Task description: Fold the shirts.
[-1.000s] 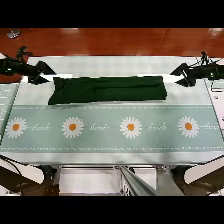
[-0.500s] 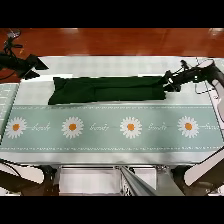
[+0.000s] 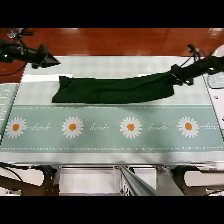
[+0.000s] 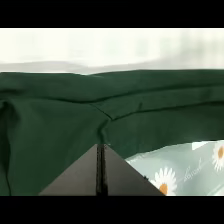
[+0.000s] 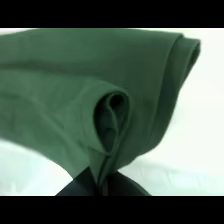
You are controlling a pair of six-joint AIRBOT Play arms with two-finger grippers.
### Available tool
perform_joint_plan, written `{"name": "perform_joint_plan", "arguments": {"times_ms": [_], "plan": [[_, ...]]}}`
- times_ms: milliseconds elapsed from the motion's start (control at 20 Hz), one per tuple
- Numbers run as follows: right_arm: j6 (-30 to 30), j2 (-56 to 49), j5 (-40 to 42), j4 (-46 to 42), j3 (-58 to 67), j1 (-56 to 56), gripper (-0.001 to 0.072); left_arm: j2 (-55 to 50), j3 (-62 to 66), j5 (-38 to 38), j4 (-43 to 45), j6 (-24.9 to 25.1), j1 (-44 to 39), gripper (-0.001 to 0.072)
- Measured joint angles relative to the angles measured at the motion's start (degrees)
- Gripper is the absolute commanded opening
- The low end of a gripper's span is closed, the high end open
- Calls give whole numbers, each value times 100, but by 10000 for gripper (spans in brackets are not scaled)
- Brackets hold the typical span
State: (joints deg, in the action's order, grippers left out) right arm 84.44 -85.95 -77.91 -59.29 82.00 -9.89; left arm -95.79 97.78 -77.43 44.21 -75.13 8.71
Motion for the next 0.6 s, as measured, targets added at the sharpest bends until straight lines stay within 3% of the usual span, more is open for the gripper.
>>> {"name": "perform_joint_plan", "arguments": {"times_ms": [150,300,600], "plan": [[33,1757,20,-160,-1071,0,33,131,2,170,354,74,-960,17],[269,3195,-90,-229,-1818,0,34,68,-2,704,713,-214,-2116,17],[649,4673,-402,-264,-2288,0,35,-535,-2,1541,1045,-686,-4264,17]]}}
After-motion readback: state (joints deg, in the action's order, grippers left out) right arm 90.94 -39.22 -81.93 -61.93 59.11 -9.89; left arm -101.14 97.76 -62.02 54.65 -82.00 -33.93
